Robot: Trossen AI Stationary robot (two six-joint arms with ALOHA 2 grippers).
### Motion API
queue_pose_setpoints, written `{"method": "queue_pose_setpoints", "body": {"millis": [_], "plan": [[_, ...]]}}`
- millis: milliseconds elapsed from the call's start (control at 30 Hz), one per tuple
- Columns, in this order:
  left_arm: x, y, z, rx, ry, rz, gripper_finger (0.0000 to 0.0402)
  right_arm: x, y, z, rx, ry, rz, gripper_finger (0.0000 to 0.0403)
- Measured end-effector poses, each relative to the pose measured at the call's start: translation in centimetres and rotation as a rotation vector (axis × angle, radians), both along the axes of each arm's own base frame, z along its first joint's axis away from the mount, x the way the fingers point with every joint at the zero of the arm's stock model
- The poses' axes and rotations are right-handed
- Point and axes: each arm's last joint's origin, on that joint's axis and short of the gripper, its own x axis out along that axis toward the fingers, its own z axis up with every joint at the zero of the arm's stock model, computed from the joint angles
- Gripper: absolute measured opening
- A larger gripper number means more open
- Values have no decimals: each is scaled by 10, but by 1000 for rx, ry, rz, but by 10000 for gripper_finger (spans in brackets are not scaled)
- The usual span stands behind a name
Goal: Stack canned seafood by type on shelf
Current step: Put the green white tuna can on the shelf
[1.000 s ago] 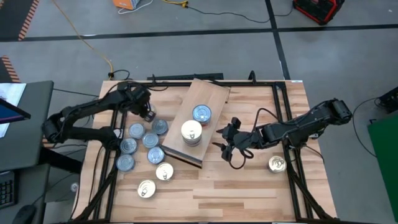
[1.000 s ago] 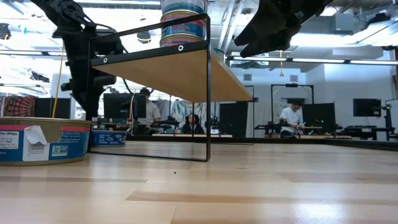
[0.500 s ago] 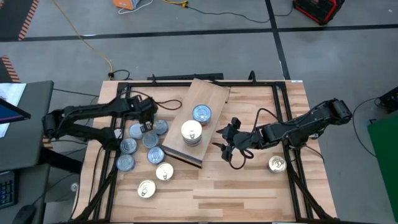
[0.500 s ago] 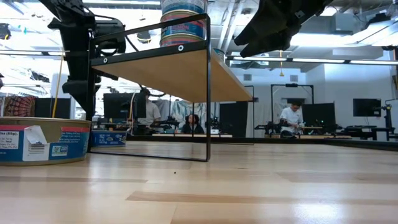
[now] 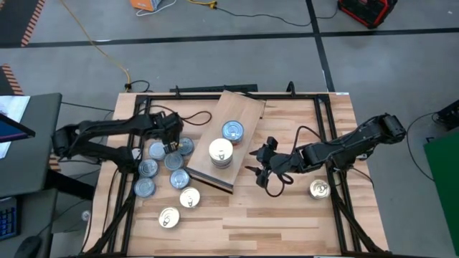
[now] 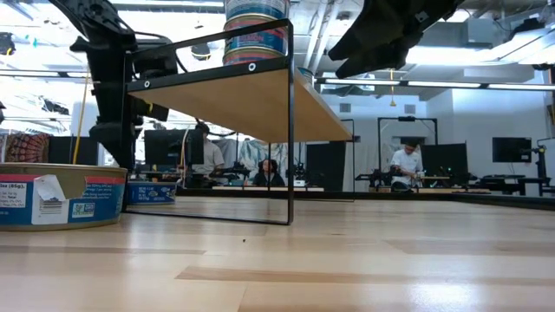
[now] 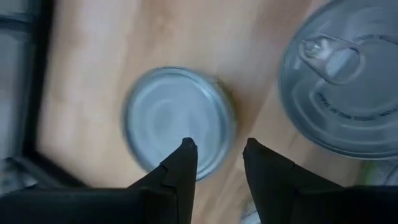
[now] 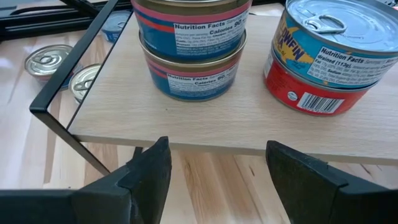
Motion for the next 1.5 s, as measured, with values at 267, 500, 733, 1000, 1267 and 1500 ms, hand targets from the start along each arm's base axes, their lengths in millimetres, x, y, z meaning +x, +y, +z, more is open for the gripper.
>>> {"method": "queue_pose_setpoints", "body": {"millis": [267,500,733,1000,1267,1500], "plan": [[8,18,-27,85,84,2,118,0,0,0,-1,1,0,285],[19,42,-32,205,6,45,118,0,-1,0,-7,3,1,285],[23,66,-38,350,-5,140,118,0,-1,0,-14,5,5,285],[6,54,2,298,30,160,118,2,-7,0,-25,9,-10,285],[-11,40,-1,120,90,132,121,2,-8,0,-14,-1,-18,285],[-7,42,-29,148,150,95,170,1,-2,1,-15,-9,6,285]]}}
